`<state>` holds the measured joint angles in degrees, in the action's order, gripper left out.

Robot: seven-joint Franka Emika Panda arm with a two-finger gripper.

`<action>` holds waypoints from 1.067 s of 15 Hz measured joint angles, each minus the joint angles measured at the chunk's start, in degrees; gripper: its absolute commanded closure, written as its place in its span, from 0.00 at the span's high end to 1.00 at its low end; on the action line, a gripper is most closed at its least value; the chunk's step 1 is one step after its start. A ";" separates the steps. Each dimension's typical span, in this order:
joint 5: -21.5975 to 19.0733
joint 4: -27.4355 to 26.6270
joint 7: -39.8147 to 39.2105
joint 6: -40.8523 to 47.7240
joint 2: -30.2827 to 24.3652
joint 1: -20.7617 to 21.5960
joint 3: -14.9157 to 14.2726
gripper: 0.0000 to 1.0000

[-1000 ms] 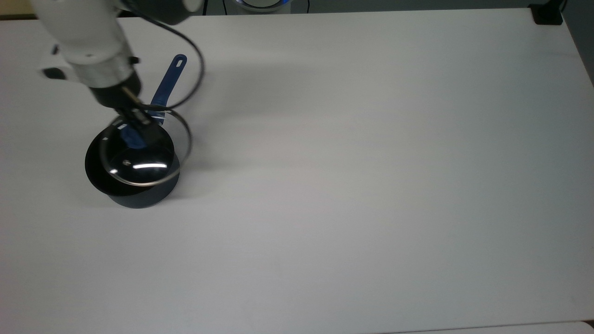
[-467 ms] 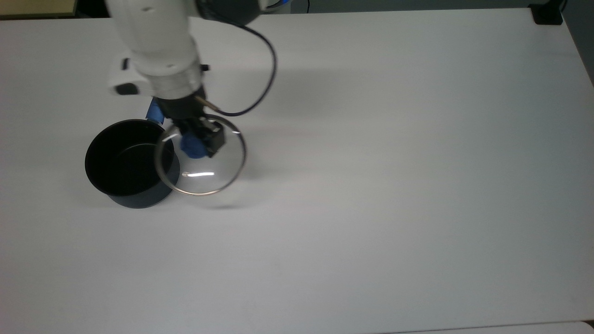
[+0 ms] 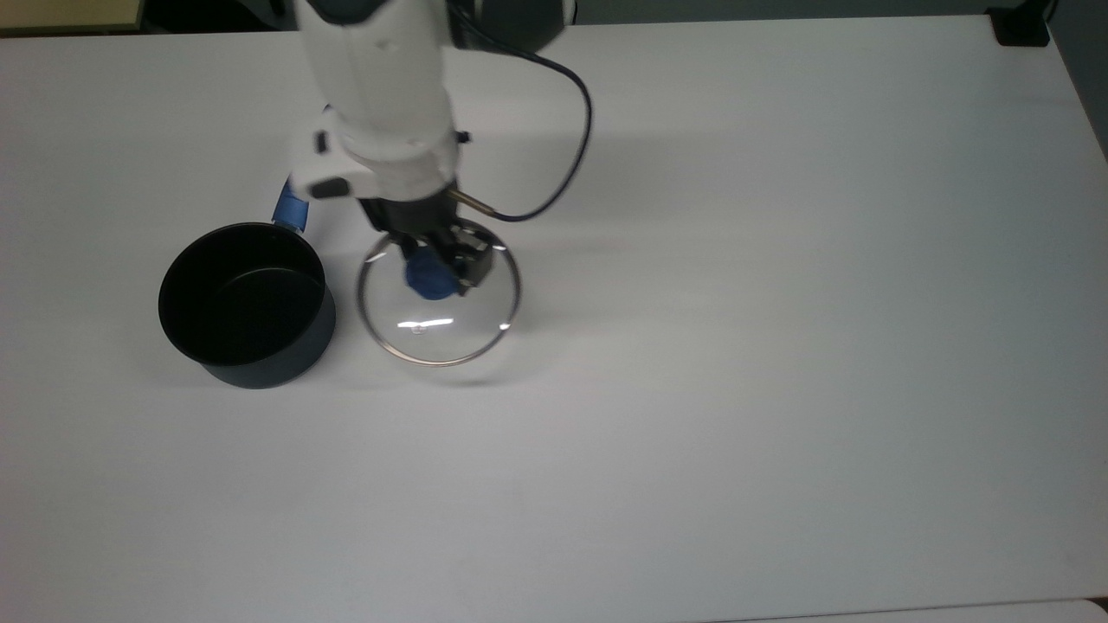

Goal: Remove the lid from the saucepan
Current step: 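Lower the glass lid onto the table beside the saucepan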

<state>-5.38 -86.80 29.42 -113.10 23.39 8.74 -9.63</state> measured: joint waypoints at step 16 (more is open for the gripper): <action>0.09 -6.64 -2.85 -1.04 0.32 6.33 0.03 0.60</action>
<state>-5.29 -93.44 26.57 -114.14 23.71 15.06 -9.59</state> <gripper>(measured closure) 0.339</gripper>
